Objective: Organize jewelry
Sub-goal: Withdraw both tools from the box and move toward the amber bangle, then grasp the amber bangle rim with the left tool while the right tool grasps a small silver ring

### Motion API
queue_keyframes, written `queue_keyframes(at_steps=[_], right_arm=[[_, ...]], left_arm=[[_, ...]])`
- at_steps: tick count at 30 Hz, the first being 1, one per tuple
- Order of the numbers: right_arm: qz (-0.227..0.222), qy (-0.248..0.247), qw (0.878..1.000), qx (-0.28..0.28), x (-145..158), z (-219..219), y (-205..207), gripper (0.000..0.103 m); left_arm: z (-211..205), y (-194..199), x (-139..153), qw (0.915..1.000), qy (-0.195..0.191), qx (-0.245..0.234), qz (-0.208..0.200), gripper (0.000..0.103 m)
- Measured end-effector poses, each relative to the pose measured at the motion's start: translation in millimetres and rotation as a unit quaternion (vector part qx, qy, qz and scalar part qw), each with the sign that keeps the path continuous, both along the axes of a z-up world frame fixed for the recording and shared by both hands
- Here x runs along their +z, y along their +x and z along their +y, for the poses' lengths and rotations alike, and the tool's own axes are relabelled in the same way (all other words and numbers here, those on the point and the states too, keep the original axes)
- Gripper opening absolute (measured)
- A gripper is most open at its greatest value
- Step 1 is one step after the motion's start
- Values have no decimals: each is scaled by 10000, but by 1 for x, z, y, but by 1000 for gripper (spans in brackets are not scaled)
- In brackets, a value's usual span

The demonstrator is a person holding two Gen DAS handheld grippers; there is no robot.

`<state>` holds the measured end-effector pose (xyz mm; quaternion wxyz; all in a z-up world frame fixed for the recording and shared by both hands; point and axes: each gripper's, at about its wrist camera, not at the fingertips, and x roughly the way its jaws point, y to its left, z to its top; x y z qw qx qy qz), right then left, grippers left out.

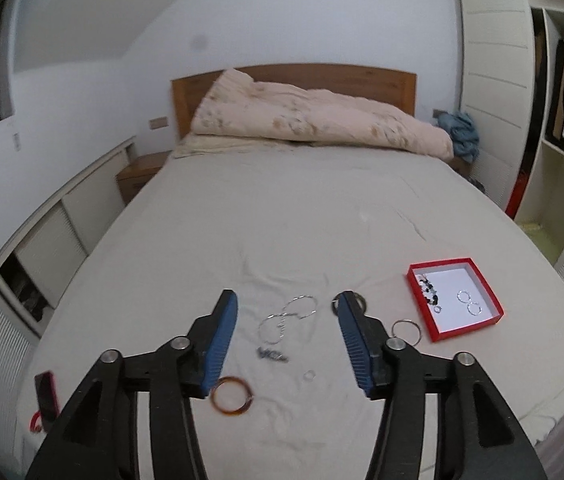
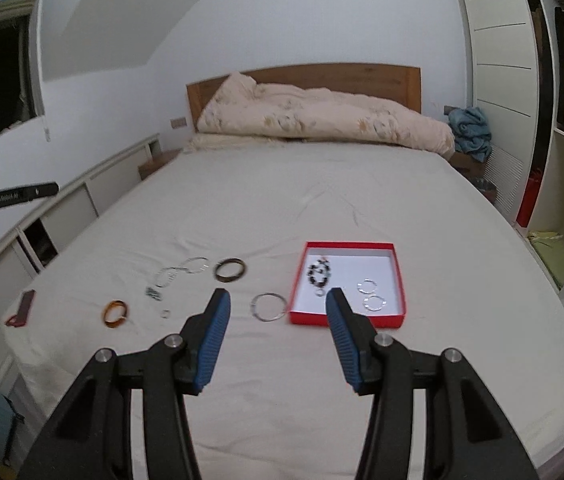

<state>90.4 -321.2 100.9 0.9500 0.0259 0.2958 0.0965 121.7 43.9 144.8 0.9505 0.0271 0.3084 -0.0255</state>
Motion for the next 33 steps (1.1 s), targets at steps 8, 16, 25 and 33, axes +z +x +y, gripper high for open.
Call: queue_keyframes(at_steps=[8, 16, 25, 33], right_arm=[[-252, 106, 9993, 258, 12, 46, -47, 48], [-146, 62, 9979, 627, -16, 107, -37, 48], [398, -93, 9939, 1029, -99, 178, 23, 48], [1187, -102, 9837, 1348, -177, 223, 90, 47]], left_arm=[[56, -54, -16, 9992, -221, 336, -51, 57], [113, -54, -76, 9951, -319, 928, 139, 57], [149, -21, -166, 9862, -436, 1518, 497, 57], [153, 33, -245, 9819, -706, 1298, 1185, 48]])
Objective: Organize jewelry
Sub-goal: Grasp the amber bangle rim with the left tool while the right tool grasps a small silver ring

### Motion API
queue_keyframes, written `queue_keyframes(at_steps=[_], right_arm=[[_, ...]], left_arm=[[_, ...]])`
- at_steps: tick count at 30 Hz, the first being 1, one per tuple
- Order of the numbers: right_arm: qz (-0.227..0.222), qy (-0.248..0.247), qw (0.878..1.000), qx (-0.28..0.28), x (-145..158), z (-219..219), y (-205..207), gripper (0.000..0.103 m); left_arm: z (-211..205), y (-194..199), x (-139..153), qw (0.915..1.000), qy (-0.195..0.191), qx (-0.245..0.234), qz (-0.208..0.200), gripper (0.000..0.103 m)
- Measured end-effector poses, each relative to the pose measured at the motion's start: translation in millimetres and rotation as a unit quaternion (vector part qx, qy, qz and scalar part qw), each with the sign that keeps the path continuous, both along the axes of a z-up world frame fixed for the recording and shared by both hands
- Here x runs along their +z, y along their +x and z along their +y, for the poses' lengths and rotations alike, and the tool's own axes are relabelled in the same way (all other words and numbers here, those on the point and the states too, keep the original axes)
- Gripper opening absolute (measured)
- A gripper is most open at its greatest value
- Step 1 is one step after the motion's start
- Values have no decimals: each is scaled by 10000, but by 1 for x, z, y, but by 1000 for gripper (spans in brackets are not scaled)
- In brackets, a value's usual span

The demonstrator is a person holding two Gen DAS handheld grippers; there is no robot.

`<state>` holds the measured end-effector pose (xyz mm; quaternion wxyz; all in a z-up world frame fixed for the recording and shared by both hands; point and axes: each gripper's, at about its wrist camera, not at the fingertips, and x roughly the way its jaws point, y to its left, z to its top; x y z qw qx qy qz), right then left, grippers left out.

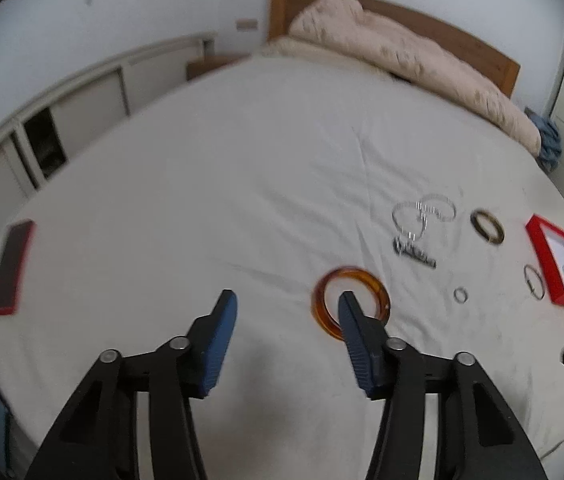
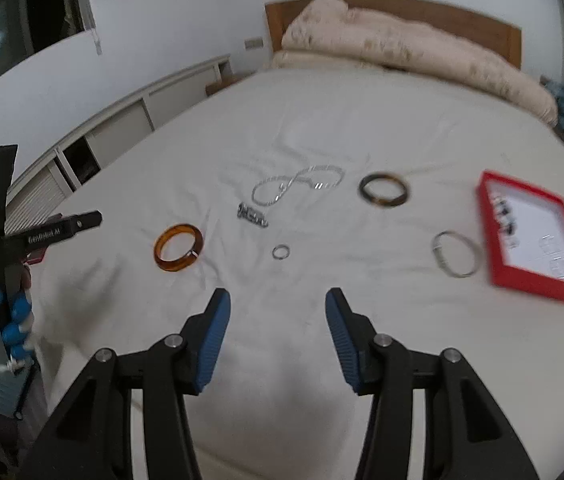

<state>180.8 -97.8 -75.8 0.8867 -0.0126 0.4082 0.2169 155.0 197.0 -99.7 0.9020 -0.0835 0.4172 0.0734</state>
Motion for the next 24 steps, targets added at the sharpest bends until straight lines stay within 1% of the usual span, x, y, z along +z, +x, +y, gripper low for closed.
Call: queue_keyframes(at_steps=[1, 4, 6, 9, 10, 11, 15, 19, 24], right_arm=[[73, 7, 10000, 21, -7, 5, 7, 47], [296, 46, 9995, 111, -31, 22, 30, 47], [413, 48, 9991, 126, -47, 31, 46, 47], [537, 74, 9985, 89, -63, 39, 65, 46], [576, 85, 9983, 70, -69, 42, 72, 44], [616, 93, 9980, 48, -74, 43, 78, 41], [737, 109, 9972, -34, -92, 46, 94, 35], [670, 93, 9977, -11, -99, 51, 99, 34], [596, -67, 9982, 24, -105, 57, 104, 31]], left_arm=[[-2, 7, -7, 10000, -15, -58, 76, 45], [-8, 28, -30, 9992, -3, -244, 313, 44], [-8, 38, -41, 9987, -30, -315, 403, 41], [-10, 51, -56, 9975, -57, -430, 556, 32], [-11, 55, -61, 9968, -77, -507, 617, 27], [-12, 58, -63, 9963, -78, -561, 644, 24], [-21, 69, -69, 9945, 53, -789, 681, 20], [-23, 77, -71, 9933, 82, -922, 693, 12], [-29, 84, -71, 9922, 195, -1020, 688, 10]])
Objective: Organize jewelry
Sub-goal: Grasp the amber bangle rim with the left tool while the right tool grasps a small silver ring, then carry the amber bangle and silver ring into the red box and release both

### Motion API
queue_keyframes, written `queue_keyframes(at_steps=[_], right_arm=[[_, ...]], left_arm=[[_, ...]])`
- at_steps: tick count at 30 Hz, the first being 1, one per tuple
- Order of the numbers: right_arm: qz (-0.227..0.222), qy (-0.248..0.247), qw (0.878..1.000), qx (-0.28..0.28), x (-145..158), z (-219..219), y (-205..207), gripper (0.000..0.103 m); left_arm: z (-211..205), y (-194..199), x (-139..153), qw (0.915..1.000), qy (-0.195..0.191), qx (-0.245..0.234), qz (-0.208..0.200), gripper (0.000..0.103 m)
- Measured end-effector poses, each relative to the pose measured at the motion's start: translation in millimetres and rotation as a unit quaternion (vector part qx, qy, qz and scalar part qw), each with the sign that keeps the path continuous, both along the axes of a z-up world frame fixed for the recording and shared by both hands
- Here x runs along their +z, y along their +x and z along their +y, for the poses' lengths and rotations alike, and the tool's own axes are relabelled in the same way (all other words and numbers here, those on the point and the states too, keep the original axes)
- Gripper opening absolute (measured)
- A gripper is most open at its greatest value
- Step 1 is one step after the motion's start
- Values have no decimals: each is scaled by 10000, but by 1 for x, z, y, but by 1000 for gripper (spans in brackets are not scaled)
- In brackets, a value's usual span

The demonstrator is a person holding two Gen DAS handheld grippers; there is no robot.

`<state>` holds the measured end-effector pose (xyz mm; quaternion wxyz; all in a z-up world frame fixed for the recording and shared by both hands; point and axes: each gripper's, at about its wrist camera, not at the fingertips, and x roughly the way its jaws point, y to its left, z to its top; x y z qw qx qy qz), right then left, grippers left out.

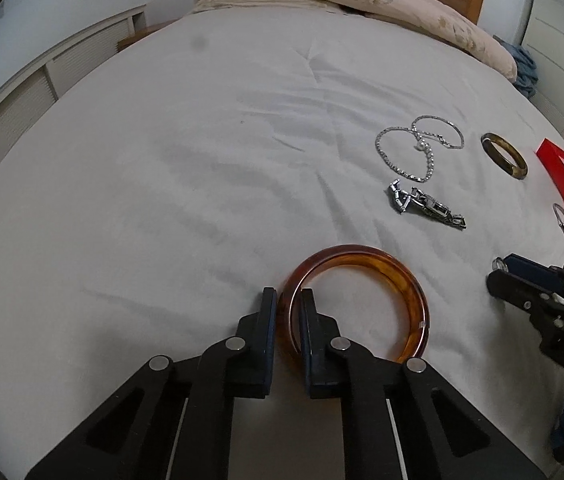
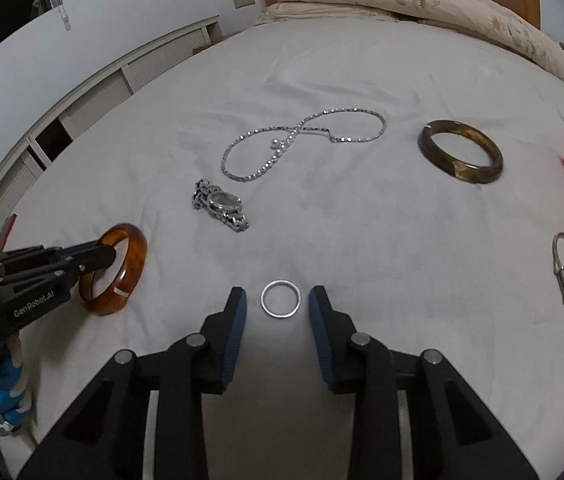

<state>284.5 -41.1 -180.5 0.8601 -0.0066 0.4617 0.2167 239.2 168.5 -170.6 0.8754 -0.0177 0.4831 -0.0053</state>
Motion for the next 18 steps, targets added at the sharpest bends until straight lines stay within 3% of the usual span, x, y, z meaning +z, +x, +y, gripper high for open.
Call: queue_keyframes(at_steps=[2, 6, 12, 18], right_arm=[[-16, -36, 10000, 9, -1, 1, -1, 30], [50, -52, 10000, -10, -2, 0, 4, 19], [154, -95, 9998, 68, 6, -1, 3, 19], [-14, -52, 10000, 33, 34, -13, -14, 19]], left_arm=[[-4, 1, 0, 10000, 57, -8, -11, 10], [-8, 2, 2, 9999, 154, 69, -6, 10], [-17, -5, 11, 9995, 137, 271, -50, 10], [-30, -25, 39, 9993, 180, 214, -264, 10]])
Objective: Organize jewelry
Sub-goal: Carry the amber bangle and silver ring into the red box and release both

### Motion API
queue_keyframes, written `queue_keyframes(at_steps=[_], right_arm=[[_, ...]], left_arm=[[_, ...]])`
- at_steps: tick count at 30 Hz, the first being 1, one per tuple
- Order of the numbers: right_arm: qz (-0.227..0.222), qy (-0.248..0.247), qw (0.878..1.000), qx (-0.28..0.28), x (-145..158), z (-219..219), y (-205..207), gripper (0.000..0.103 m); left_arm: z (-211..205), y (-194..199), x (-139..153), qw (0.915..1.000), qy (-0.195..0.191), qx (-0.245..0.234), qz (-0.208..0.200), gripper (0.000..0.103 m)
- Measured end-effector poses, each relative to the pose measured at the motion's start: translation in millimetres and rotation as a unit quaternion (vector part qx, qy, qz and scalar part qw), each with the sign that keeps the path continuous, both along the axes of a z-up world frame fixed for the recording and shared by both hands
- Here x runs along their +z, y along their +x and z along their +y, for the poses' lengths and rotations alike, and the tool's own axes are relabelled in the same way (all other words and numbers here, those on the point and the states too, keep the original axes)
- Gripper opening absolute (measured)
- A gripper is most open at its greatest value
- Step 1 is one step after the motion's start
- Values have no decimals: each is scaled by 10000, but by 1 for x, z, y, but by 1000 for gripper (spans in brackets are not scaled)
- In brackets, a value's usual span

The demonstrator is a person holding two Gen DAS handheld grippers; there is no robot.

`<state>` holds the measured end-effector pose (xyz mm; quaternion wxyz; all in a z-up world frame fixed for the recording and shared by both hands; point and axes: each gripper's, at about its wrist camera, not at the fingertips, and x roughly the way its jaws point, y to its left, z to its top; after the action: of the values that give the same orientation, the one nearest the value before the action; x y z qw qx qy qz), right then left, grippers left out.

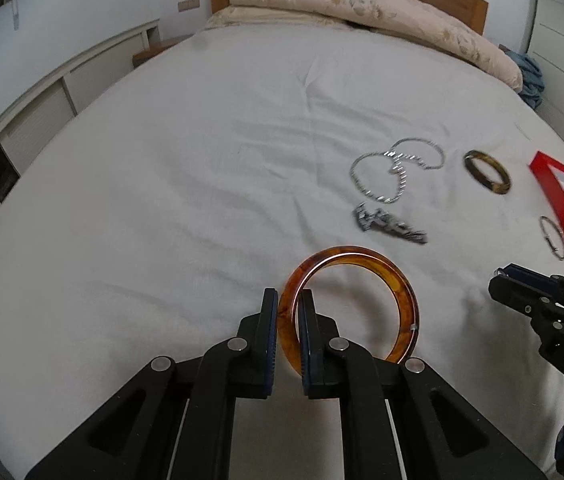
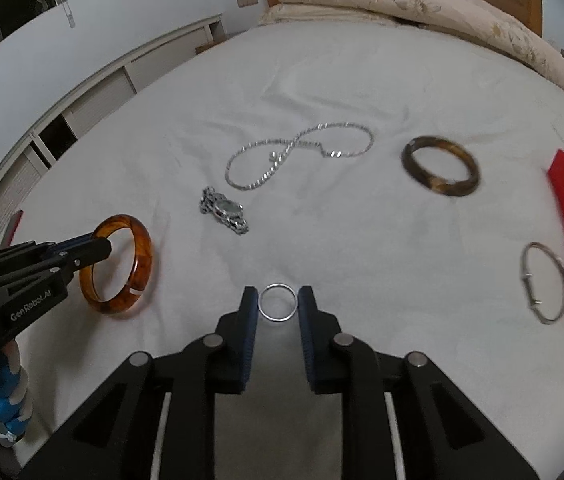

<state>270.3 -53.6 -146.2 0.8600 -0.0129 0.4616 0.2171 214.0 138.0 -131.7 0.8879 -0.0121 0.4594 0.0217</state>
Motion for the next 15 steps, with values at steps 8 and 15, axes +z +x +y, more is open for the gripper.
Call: queue_keyframes(at_steps=[8, 15], right_arm=[[-351, 67, 9993, -137, 51, -28, -31, 19], [-654, 169, 9972, -319, 89, -62, -65, 19]], left_arm=[[-29, -28, 51, 9987, 124, -247, -421, 10], [-65, -55, 89, 9955, 229, -501, -770, 10]])
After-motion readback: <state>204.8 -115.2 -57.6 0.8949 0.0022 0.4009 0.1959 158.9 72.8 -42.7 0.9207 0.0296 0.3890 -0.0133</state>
